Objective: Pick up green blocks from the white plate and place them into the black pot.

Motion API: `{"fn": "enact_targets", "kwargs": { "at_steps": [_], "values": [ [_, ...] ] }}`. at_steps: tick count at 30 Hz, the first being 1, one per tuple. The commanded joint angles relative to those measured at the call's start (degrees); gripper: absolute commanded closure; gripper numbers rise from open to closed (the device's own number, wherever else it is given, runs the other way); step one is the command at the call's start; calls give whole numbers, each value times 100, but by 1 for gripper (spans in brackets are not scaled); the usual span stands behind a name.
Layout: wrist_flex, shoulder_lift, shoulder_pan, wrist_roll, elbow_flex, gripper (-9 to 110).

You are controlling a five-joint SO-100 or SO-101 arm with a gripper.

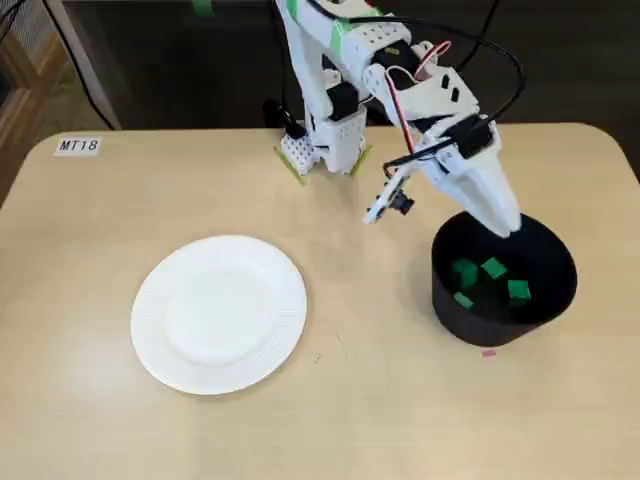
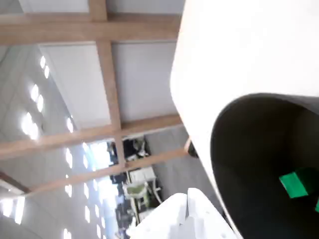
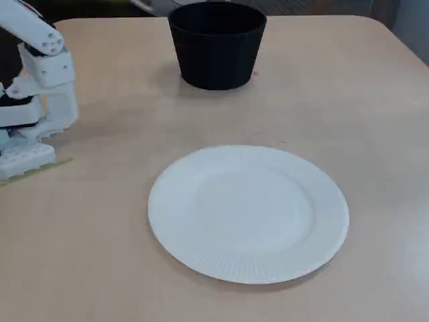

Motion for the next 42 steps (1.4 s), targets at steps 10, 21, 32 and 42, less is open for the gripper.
{"fn": "enact_targets", "kwargs": {
  "at_steps": [10, 21, 32, 42],
  "values": [
    [3700, 2760, 2162, -114, -606, 104],
    [3727, 5273, 2101, 123, 2672, 104],
    [3199, 5273, 2153, -255, 4096, 104],
    [3111, 5273, 2549, -9, 4131, 104]
  ]
}}
